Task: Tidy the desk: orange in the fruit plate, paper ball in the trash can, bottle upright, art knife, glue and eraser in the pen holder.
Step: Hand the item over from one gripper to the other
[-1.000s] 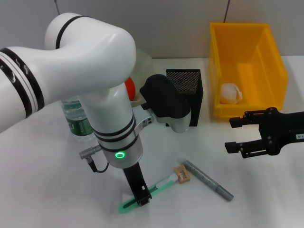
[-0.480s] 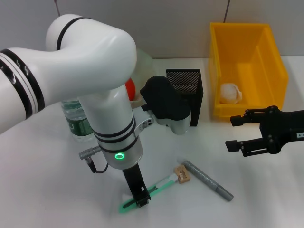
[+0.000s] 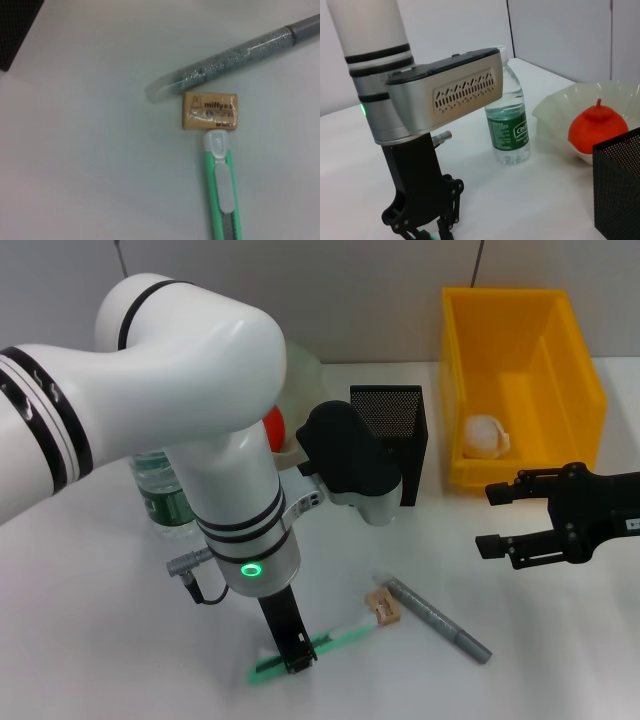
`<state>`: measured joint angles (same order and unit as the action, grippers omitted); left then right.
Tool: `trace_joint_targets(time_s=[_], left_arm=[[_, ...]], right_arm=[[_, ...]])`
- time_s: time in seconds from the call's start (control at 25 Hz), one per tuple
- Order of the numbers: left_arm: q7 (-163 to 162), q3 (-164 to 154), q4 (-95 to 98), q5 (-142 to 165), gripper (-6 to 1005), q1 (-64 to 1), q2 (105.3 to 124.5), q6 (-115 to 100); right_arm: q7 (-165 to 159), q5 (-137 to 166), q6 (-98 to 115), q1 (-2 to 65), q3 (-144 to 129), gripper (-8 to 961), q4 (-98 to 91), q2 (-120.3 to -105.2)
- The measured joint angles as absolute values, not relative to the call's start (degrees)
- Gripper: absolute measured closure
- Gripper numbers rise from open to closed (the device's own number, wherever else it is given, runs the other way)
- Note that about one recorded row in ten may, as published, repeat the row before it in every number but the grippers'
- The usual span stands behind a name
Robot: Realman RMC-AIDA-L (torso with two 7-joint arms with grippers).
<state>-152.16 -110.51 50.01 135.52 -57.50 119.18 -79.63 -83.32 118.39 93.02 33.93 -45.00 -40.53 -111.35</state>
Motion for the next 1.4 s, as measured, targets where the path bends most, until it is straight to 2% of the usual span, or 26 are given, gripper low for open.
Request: trace_joint_targets(time_s=[0.44,0.76,1.0,1.08,1.28,1.4], left_arm=[[-151.1,-107.8,51.7,135.6,810,-56.9,119.17,-80.2],[-144.7,-94.1,63.9,139.0,811,-50.6,118.56,-84.3],[-139.1,-86.2,66.6,140.2,811,-47.3,118.56,-84.6],[-137.3,-84.2,68.6,139.7,810,-45.8,118.56,-85.1],[-134.8,-84.0,76.9,137.6,810,-41.5,118.53,-87.2],[-134.2,-84.6,81.4,137.2,810,-40.2,118.61,-89.1]], right_arm=[[-83.3,118.1,93.1,33.9,-44.8,164,-40.6,-111.35],[-93.4,117.6,95.4,34.7,-40.1,170,-41.9,-110.90],[-109.5,117.5,99.6,35.8,-37.2,176,-45.9,-109.34],[-117.3,117.5,100.9,36.9,-36.9,178,-45.7,-107.97],[-126.7,117.4,104.9,39.1,-36.9,184,-44.3,-106.79],[-130.3,117.4,106.4,39.9,-36.9,187,-44.3,-106.64]])
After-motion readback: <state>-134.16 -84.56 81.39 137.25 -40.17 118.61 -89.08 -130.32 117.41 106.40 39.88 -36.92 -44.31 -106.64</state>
